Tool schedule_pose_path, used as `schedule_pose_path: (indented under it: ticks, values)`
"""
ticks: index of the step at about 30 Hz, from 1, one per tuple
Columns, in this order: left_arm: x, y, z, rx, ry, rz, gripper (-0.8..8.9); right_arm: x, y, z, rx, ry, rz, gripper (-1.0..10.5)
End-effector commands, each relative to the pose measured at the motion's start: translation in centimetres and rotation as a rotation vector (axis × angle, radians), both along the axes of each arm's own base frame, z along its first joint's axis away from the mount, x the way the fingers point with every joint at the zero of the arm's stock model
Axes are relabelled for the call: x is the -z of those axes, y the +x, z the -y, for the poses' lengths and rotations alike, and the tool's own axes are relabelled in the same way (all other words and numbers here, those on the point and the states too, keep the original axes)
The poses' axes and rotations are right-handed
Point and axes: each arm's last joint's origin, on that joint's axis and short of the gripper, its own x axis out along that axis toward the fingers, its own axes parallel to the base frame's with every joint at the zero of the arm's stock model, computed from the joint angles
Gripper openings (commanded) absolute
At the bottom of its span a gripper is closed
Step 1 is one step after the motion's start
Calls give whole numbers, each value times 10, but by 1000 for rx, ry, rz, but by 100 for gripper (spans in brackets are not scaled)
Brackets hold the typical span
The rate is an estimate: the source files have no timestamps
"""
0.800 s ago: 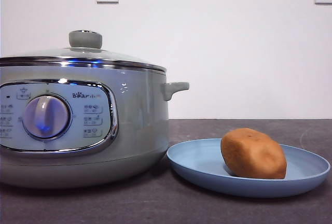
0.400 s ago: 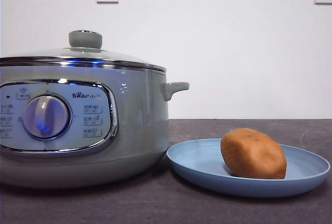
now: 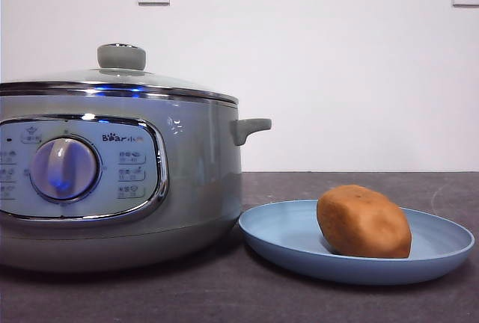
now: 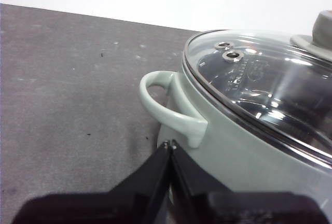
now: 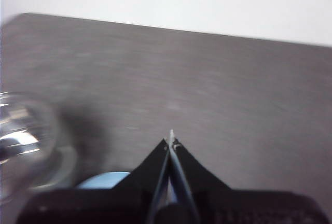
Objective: Take the potato out from the steamer,put the potato on the plate,close the lid
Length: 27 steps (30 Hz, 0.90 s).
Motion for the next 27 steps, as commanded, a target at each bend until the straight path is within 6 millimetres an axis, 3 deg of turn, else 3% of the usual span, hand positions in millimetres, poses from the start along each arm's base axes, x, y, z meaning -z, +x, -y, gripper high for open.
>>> schedule_pose_path:
  ticks: [1, 7, 15, 22, 27]
  values:
    - [4, 1, 0, -3, -5, -11, -4, 14, 2, 16, 108, 10, -32, -1]
    - [4, 1, 0, -3, -5, -11, -4, 55, -3, 38, 186, 61, 27, -1]
    - [4, 1, 0, -3, -5, -11, -4, 148, -18, 42, 218, 114, 239, -1]
    - [4, 1, 0, -3, -5, -11, -4, 226, -30, 41, 245, 191, 204, -1]
    - [4, 1, 0, -3, -5, -11, -4, 254, -34, 41, 269, 247, 168, -1]
